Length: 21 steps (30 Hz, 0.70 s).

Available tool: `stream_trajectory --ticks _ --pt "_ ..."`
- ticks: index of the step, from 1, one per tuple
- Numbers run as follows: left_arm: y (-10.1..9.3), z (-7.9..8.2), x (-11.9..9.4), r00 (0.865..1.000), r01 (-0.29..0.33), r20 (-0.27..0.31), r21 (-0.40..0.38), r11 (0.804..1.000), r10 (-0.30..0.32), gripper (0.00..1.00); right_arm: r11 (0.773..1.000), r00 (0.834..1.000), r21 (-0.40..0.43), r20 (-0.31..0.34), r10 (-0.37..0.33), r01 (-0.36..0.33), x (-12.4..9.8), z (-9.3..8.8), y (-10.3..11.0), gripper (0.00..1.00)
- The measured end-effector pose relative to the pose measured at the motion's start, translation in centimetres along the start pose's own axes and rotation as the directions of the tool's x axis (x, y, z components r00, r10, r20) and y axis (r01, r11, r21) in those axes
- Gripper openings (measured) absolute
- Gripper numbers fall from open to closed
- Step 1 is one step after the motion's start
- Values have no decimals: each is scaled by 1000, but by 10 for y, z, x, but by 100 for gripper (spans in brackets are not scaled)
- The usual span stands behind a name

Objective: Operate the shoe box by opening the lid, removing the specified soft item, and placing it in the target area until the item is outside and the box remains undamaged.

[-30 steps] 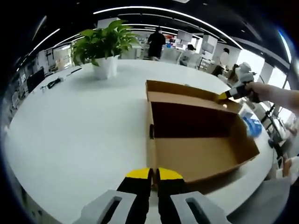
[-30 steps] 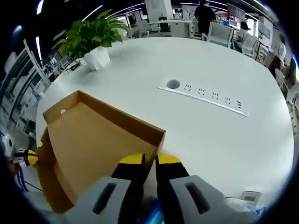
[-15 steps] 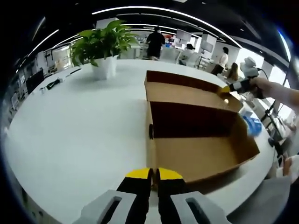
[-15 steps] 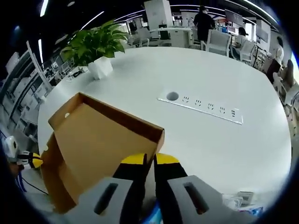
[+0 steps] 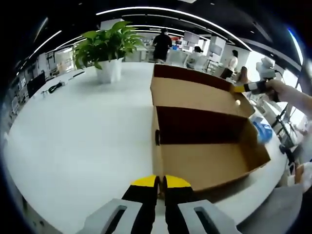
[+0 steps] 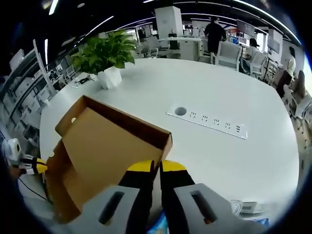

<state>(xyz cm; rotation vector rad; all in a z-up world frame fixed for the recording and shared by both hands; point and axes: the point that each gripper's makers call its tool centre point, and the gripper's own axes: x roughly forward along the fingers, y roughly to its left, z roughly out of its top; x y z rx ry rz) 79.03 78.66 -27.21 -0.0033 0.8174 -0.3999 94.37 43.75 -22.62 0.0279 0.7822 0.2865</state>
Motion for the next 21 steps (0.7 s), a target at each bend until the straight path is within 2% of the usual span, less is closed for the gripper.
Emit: stream_trajectory --ticks 13,16,21 --pt "2 1 3 1000 9 1 3 1000 -9 4 999 999 -51 41 -2 4 -21 11 9 2" --pt "1 1 2 1000 13 0 1 1000 -13 4 998 998 -57 57 0 3 -35 8 17 2" --pt "1 1 2 1000 15 4 3 1000 -15 4 998 997 -69 77 2 3 -39 7 18 1"
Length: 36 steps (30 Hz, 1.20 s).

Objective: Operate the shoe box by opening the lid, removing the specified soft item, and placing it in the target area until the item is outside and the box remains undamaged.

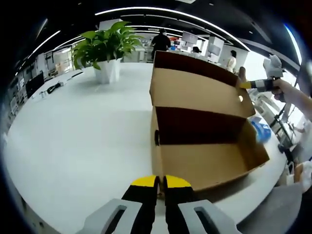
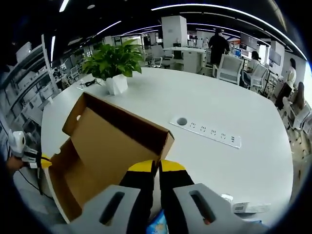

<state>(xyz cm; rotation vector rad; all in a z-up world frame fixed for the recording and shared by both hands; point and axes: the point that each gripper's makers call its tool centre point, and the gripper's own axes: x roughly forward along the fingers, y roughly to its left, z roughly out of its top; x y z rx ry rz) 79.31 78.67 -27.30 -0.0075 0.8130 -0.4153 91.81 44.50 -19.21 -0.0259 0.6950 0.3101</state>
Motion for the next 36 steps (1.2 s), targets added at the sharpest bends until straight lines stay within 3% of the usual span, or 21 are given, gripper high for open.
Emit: stream_trajectory --ticks 26,36 --pt "-2 1 -1 1000 4 6 5 1000 -4 4 999 993 -44 115 6 -1 -40 3 19 0" --pt "-2 1 -2 1000 10 7 5 1000 -10 4 998 988 -67 153 8 2 -45 6 24 0"
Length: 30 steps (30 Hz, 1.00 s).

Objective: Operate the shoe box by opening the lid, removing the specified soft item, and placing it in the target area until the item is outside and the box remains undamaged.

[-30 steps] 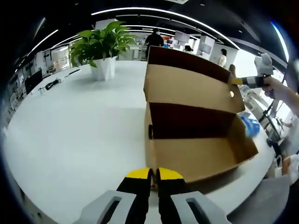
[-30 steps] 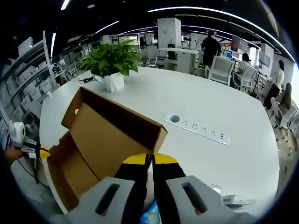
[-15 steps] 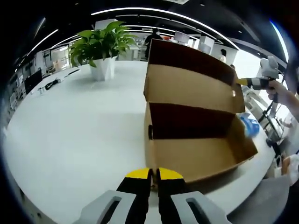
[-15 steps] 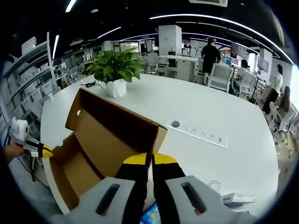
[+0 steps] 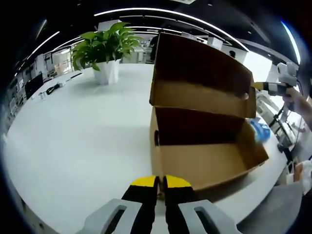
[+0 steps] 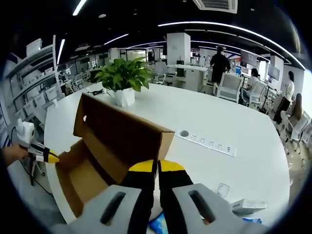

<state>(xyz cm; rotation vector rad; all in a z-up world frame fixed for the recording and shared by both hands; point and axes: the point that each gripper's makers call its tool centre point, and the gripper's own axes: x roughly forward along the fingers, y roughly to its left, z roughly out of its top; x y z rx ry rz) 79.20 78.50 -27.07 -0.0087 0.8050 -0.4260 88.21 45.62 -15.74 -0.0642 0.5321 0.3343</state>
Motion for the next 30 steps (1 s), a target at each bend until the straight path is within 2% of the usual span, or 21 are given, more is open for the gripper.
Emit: stream_trajectory --ticks 30 --pt "3 0 2 1000 12 6 4 1000 -12 5 996 993 -78 108 -39 47 -39 -12 29 0"
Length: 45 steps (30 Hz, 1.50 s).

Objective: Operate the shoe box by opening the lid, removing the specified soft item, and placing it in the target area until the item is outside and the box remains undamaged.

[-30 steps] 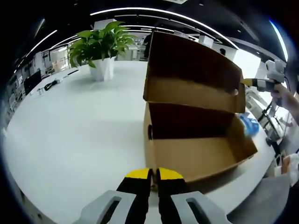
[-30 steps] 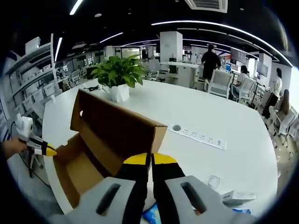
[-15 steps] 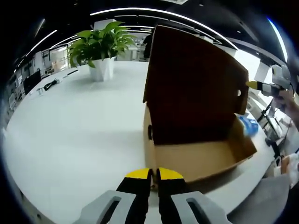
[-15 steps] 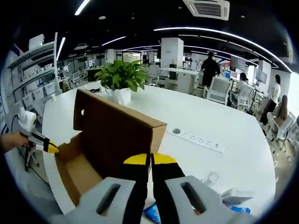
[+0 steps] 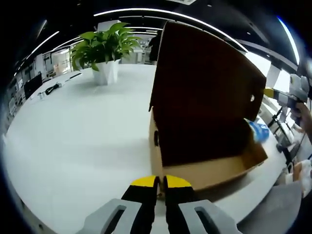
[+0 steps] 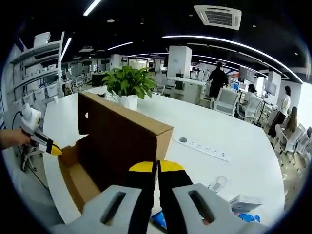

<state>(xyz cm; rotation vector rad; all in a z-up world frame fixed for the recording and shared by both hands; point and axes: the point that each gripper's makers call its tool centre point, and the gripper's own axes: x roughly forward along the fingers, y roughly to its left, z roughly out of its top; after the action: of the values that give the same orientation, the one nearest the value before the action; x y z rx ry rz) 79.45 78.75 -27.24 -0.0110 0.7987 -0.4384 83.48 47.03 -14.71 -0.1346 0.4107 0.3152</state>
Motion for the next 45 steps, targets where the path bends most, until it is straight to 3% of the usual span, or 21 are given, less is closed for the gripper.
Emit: stream_trajectory --ticks 7,19,26,45 --pt "-2 0 -2 1000 0 5 -4 1000 0 5 999 1000 -39 12 -6 6 -7 -3 6 0" --pt "-3 0 -2 1000 0 8 17 1000 0 5 1000 1000 -16 24 -9 9 -19 -13 16 0" --pt "7 2 7 1000 8 8 37 999 -9 6 998 999 -52 30 -19 21 -29 -22 27 1" --pt "1 5 5 1000 15 20 111 994 -17 11 999 999 34 35 11 -12 -46 -55 46 4"
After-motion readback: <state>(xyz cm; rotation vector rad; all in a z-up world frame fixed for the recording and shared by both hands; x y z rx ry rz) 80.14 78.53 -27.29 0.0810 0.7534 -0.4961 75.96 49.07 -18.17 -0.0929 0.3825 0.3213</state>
